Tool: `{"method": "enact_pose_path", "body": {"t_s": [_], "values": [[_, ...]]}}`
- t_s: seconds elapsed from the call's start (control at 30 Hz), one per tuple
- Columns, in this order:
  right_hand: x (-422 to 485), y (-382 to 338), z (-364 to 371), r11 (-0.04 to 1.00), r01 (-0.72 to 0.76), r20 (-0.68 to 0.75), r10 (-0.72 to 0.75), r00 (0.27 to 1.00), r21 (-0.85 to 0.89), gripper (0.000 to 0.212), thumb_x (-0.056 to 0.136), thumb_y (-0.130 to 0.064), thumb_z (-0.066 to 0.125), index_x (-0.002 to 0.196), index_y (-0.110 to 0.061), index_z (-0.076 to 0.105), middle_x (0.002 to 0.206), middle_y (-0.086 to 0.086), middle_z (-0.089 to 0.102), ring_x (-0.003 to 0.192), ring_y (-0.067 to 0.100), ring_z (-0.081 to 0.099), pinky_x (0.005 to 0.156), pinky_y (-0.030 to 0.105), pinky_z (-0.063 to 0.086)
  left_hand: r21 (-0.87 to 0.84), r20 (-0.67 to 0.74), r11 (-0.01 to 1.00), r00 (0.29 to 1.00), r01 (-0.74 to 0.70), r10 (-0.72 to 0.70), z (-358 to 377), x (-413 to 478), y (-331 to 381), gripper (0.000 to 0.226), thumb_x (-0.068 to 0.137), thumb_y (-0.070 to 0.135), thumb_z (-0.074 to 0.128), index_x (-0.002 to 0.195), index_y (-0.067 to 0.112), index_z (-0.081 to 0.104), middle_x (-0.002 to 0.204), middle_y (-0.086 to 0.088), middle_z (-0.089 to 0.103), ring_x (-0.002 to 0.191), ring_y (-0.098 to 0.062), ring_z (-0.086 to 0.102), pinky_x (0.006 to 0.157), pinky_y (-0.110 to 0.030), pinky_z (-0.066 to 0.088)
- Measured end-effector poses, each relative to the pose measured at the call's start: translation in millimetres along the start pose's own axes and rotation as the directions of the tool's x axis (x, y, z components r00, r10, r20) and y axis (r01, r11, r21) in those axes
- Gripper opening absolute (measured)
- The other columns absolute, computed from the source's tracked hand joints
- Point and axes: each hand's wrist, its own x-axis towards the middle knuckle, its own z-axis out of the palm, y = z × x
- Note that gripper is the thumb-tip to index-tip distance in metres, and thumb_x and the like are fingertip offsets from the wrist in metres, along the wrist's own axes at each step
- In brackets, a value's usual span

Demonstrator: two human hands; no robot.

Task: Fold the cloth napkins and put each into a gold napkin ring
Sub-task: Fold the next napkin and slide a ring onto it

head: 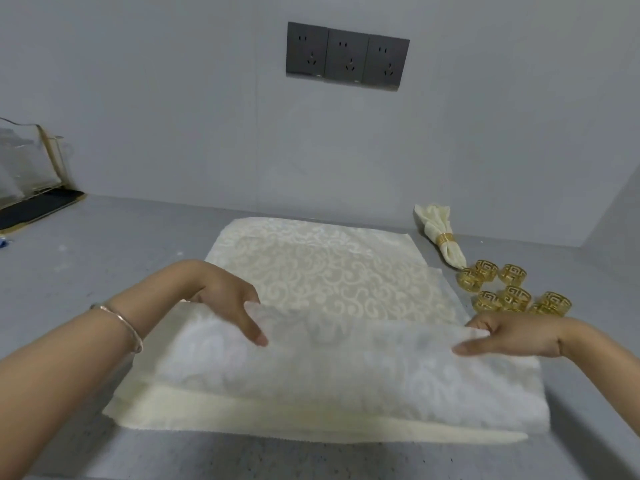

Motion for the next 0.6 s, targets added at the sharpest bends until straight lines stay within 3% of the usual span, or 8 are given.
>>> {"method": "enact_pose_path", "body": {"t_s": [0.1, 0.13, 0.17, 0.2, 0.27, 0.37, 0.43, 0.6], "values": [[32.9, -5.1, -22.3, 0.981, -0.146, -0.274, 0.107, 0.956, -0.125, 0.057, 0.090, -0.048, 0.055, 0.119, 0.002, 0.057, 0.131, 0.018, 0.053, 0.124, 0.033, 0.047, 0.098, 0.035, 0.038, 0.039, -0.339, 0.998, 0.940, 0.041, -0.026, -32.5, 18.1, -12.4, 0.051, 0.073, 0.057, 0.072, 0.089, 0.009, 0.067, 0.093, -0.015, 0.061, 0.086, -0.013, 0.066, 0.080, -0.018, 0.050], [46.5, -4.7, -27.3, 0.973, -0.145, -0.322, 0.082, 0.943, -0.177, 0.050, 0.094, -0.042, 0.052, 0.119, 0.000, 0.056, 0.135, 0.014, 0.053, 0.124, 0.029, 0.048, 0.096, 0.031, 0.038, 0.028, -0.450, 0.999, 0.893, 0.033, -0.017, -41.0, 26.5, -17.2, 0.052, 0.074, 0.055, 0.072, 0.083, 0.004, 0.062, 0.063, 0.007, 0.044, 0.081, -0.015, 0.065, 0.066, -0.011, 0.046], [61.0, -3.2, -33.3, 0.966, -0.138, -0.363, 0.051, 0.930, -0.219, 0.040, 0.095, -0.039, 0.052, 0.117, -0.007, 0.058, 0.131, 0.005, 0.056, 0.120, 0.022, 0.051, 0.091, 0.026, 0.039, 0.004, -0.546, 1.000, 0.838, 0.018, -0.013, -50.0, 37.4, -22.6, 0.050, 0.079, 0.048, 0.072, 0.080, -0.001, 0.058, 0.092, 0.016, 0.025, 0.080, -0.017, 0.064, 0.056, -0.009, 0.039], [74.2, -1.5, -38.4, 0.962, -0.142, -0.410, 0.036, 0.912, -0.232, 0.032, 0.094, -0.038, 0.054, 0.114, -0.013, 0.058, 0.120, -0.002, 0.058, 0.109, 0.017, 0.055, 0.084, 0.022, 0.038, -0.023, -0.616, 1.000, 0.787, 0.004, -0.017, -56.8, 48.9, -28.8, 0.041, 0.083, 0.039, 0.070, 0.077, 0.000, 0.059, 0.078, 0.017, 0.036, 0.076, -0.015, 0.064, 0.053, -0.009, 0.036], [101.1, 7.5, -50.6, 0.968, -0.123, -0.529, -0.012, 0.848, -0.219, 0.019, 0.091, -0.035, 0.060, 0.094, -0.016, 0.061, 0.085, -0.001, 0.060, 0.076, 0.013, 0.054, 0.063, 0.017, 0.035, -0.054, -0.716, 0.998, 0.698, -0.032, -0.017, -68.7, 72.7, -39.9, 0.020, 0.086, 0.029, 0.069, 0.075, 0.012, 0.067, 0.079, 0.004, 0.063, 0.071, -0.011, 0.062, 0.059, -0.012, 0.040], [130.2, 18.0, -62.5, 0.987, -0.099, -0.665, -0.010, 0.747, -0.126, 0.029, 0.091, -0.027, 0.061, 0.067, -0.013, 0.055, 0.058, -0.005, 0.043, 0.053, 0.009, 0.041, 0.046, 0.016, 0.027, -0.125, -0.818, 0.987, 0.573, -0.099, -0.046, -80.7, 111.0, -57.3, 0.010, 0.086, 0.022, 0.070, 0.081, 0.014, 0.073, 0.093, 0.004, 0.070, 0.096, -0.013, 0.063, 0.083, -0.023, 0.048], [145.4, 22.1, -68.9, 0.984, -0.132, -0.693, 0.015, 0.721, -0.117, 0.029, 0.091, -0.027, 0.061, 0.067, -0.013, 0.055, 0.059, -0.005, 0.044, 0.055, 0.010, 0.043, 0.047, 0.017, 0.026, -0.186, -0.857, 0.979, 0.501, -0.087, -0.118, -85.6, 131.7, -60.5, 0.012, 0.085, 0.024, 0.069, 0.073, 0.022, 0.069, 0.095, 0.008, 0.070, 0.100, -0.013, 0.062, 0.087, -0.031, 0.049], [173.9, 29.7, -78.4, 0.978, -0.176, -0.725, 0.039, 0.687, -0.114, 0.011, 0.087, -0.031, 0.066, 0.079, -0.025, 0.060, 0.092, -0.008, 0.060, 0.093, 0.012, 0.053, 0.075, 0.027, 0.039, -0.219, -0.905, 0.975, 0.380, -0.031, -0.191, -96.7, 163.6, -59.1, 0.012, 0.084, 0.029, 0.066, 0.072, 0.028, 0.066, 0.093, 0.013, 0.066, 0.096, -0.010, 0.059, 0.071, -0.027, 0.043]]}}
